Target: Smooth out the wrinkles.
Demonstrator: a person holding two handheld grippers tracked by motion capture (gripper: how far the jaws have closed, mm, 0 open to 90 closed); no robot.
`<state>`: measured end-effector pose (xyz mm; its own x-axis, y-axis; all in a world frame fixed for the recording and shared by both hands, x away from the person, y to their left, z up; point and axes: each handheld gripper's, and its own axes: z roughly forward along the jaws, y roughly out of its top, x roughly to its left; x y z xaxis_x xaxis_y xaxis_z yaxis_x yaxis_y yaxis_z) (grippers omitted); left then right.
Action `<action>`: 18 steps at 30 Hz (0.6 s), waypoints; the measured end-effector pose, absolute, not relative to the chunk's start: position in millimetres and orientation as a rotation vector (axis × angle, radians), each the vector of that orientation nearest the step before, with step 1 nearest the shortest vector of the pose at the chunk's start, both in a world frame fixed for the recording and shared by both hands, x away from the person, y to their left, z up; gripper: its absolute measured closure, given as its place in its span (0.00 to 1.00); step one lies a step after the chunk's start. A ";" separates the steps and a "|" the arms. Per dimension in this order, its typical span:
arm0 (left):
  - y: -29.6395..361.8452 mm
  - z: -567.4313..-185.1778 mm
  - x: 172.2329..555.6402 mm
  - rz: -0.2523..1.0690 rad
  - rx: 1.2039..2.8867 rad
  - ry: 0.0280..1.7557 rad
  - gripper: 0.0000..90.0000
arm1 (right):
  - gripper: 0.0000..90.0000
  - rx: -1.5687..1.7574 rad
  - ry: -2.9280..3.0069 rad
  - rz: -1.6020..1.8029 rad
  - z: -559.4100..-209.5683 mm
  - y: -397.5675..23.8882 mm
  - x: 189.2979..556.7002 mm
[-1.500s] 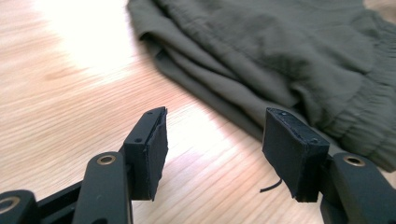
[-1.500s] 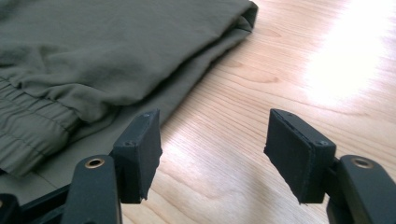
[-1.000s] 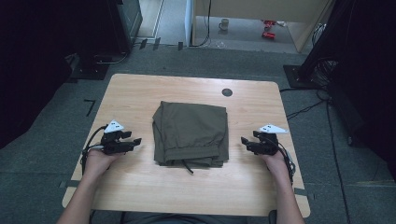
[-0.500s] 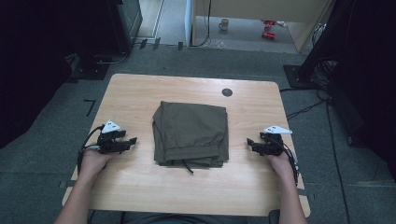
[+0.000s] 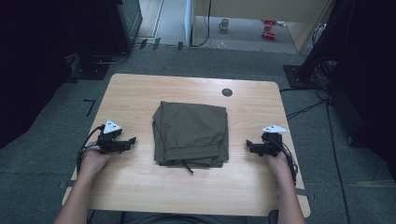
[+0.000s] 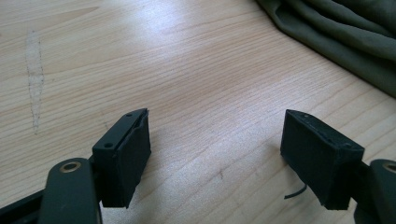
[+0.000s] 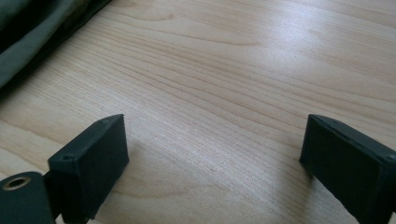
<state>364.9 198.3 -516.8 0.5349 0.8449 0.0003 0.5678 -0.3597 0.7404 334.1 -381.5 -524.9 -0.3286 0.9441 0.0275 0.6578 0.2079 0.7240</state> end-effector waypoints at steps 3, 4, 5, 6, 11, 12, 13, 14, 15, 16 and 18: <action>197.4 -516.9 365.0 0.510 2.068 1.149 0.26 | 0.05 1.508 2.049 0.896 -525.1 -380.6 334.2; 196.9 -517.0 365.1 0.511 2.067 1.154 0.26 | 0.05 1.513 2.045 0.893 -525.1 -380.4 334.2; 196.0 -517.1 365.1 0.514 2.063 1.163 0.25 | 0.05 1.514 2.044 0.893 -525.1 -380.4 334.2; 195.4 -517.1 365.0 0.515 2.063 1.168 0.24 | 0.05 1.514 2.044 0.892 -525.1 -380.4 334.2; 194.7 -517.2 365.1 0.524 2.059 1.185 0.21 | 0.03 1.527 2.035 0.885 -525.2 -379.9 334.0; 194.6 -517.3 365.1 0.525 2.059 1.188 0.21 | 0.02 1.535 2.030 0.880 -525.3 -379.8 334.0; 194.6 -517.3 365.1 0.527 2.058 1.190 0.21 | 0.01 1.543 2.025 0.875 -525.4 -379.7 334.1; 194.5 -517.3 365.1 0.526 2.057 1.191 0.20 | 0.00 1.556 2.016 0.866 -525.6 -379.5 334.1; 194.6 -517.2 365.0 0.527 2.059 1.191 0.20 | 0.00 1.565 2.010 0.862 -525.6 -379.4 333.9; 194.6 -517.2 365.0 0.527 2.059 1.191 0.20 | 0.00 1.573 2.004 0.859 -525.6 -379.1 333.6; 194.5 -517.2 364.9 0.527 2.058 1.193 0.20 | 0.00 1.587 1.986 0.852 -525.7 -378.1 332.3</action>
<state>364.9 194.5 -517.2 0.4950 0.8689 0.0044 0.5883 -0.3390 0.7341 332.3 -378.1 -525.7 -0.2318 0.9724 0.0277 0.6900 0.1443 0.7093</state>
